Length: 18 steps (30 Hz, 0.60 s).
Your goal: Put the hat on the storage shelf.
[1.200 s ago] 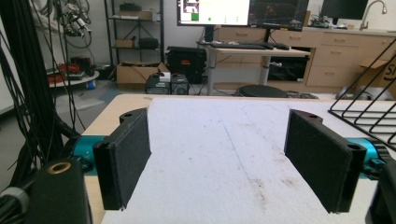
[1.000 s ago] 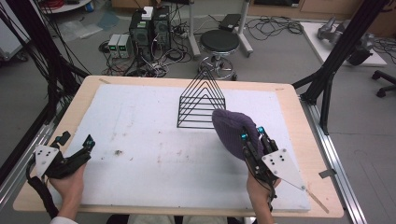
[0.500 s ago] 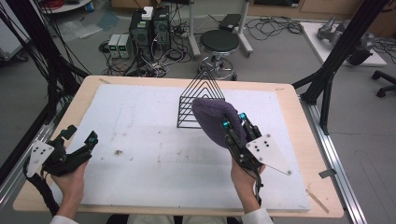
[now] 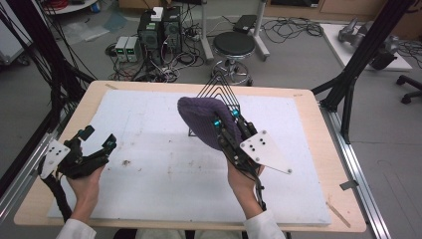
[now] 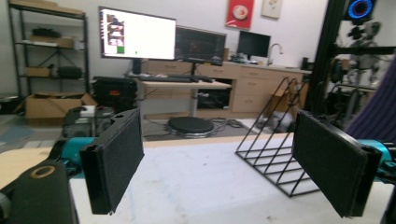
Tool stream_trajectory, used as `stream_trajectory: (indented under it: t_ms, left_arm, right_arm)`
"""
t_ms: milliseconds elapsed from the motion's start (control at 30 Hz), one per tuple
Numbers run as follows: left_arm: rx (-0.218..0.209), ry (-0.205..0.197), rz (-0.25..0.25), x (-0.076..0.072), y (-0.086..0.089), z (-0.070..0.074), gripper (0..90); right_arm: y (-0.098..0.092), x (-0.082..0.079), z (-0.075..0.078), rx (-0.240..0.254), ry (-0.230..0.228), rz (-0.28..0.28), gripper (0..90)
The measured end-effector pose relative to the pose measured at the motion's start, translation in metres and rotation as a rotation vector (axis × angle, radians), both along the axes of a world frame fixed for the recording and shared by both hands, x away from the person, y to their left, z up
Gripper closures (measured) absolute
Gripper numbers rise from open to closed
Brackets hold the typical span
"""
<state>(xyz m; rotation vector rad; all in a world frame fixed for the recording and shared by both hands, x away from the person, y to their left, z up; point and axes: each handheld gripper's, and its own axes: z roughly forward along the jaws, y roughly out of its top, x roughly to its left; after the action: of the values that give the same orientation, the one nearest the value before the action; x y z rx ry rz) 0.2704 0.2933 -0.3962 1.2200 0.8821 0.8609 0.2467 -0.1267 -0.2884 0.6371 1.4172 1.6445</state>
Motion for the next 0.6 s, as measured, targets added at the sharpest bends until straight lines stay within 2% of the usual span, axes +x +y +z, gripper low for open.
stream_trajectory:
  t_ms: [67,167,267,400,600]
  left_arm:
    - [0.001,-0.011,-0.036,0.006,-0.007,0.004,16.6]
    - [0.013,-0.036,-0.064,0.013,-0.016,0.01,15.5]
    - [0.024,-0.069,-0.072,0.019,-0.026,0.015,15.1]
    - [0.023,-0.105,-0.111,0.025,-0.037,0.021,14.8]
    - [0.033,-0.15,-0.143,0.029,-0.048,0.029,14.8]
  right_arm:
    - [0.002,0.0,0.0,0.0,0.002,0.007,73.4]
    - [0.01,0.002,0.002,0.001,0.006,0.026,73.4]
    - [0.021,0.004,0.004,0.009,-0.001,0.043,73.3]
    - [0.028,0.008,0.006,0.016,-0.005,0.057,73.3]
    - [0.046,0.018,0.016,0.033,-0.025,0.082,73.3]
